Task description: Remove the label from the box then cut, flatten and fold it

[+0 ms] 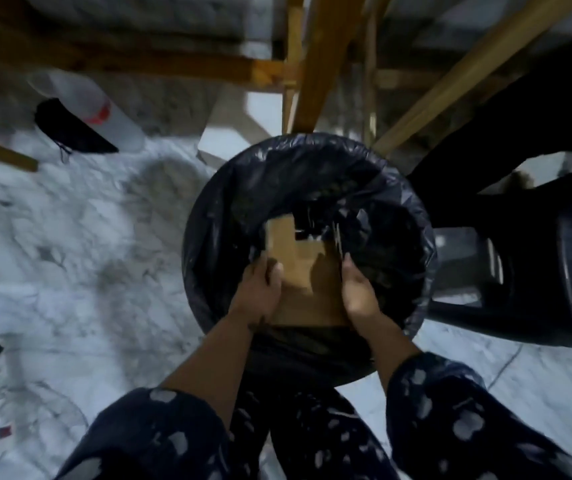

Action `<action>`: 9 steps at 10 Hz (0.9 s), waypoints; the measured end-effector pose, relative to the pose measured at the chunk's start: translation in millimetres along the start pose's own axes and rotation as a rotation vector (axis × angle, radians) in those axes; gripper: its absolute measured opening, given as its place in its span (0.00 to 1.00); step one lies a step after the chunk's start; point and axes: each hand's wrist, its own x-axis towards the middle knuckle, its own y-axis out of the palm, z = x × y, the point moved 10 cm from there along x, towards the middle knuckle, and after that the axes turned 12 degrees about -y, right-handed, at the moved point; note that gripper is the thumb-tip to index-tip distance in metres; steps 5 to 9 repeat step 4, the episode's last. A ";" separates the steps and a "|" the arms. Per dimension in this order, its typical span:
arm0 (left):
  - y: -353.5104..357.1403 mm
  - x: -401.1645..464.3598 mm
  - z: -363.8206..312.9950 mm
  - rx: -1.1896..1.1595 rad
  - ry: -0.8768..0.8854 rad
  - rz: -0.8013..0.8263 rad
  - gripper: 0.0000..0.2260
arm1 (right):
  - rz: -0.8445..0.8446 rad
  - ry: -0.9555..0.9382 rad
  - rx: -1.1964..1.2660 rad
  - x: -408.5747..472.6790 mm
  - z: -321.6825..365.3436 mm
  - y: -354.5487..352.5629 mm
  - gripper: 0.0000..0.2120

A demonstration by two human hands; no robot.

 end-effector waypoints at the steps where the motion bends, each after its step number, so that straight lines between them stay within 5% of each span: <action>1: -11.4 3.2 1.8 0.037 0.001 -0.027 0.24 | 0.141 0.083 -0.136 11.2 -4.7 -4.0 0.23; 3: -48.4 -95.9 34.2 -0.015 0.015 -0.002 0.15 | 0.363 -0.059 -0.248 -67.0 48.5 -15.2 0.17; 4: -80.6 -182.1 59.2 -0.113 -0.099 0.030 0.11 | 0.386 -0.022 -0.045 -107.1 80.1 -38.7 0.17; 9: -80.6 -182.1 59.2 -0.113 -0.099 0.030 0.11 | 0.386 -0.022 -0.045 -107.1 80.1 -38.7 0.17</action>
